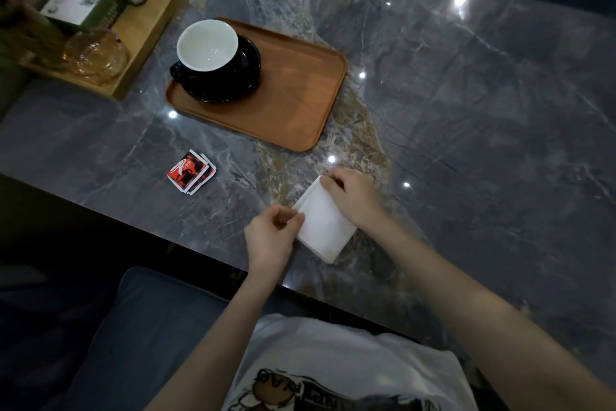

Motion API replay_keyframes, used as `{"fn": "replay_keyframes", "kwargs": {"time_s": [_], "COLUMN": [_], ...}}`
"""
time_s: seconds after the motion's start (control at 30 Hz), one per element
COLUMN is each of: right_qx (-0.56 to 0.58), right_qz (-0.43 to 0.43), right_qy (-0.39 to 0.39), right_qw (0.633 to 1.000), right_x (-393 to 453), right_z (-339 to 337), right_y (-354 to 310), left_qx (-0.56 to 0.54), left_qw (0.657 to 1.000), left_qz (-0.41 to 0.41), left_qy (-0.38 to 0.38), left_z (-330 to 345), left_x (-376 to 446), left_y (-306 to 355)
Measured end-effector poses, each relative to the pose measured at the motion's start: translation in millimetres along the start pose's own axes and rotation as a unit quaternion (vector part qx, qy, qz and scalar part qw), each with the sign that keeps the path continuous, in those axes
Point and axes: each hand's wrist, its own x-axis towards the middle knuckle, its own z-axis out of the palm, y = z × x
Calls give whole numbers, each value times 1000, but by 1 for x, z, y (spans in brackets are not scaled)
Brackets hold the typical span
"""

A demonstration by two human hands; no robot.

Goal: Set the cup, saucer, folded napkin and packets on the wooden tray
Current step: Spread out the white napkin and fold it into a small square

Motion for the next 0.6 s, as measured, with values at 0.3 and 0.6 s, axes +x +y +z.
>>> {"fn": "replay_keyframes", "kwargs": {"time_s": [0.3, 0.6], "right_qx": [-63, -270], "right_qz": [8, 24], "right_qy": [123, 156], "right_qw": [990, 950], "right_x": [-4, -5], "right_z": [21, 45], "right_y": [-10, -7], "left_qx": [164, 206], "left_qw": [984, 972], "left_qz": [63, 108], "left_qy": [-23, -43], "left_z": [-4, -4], "left_x": [8, 15], "left_y": [-2, -1]}}
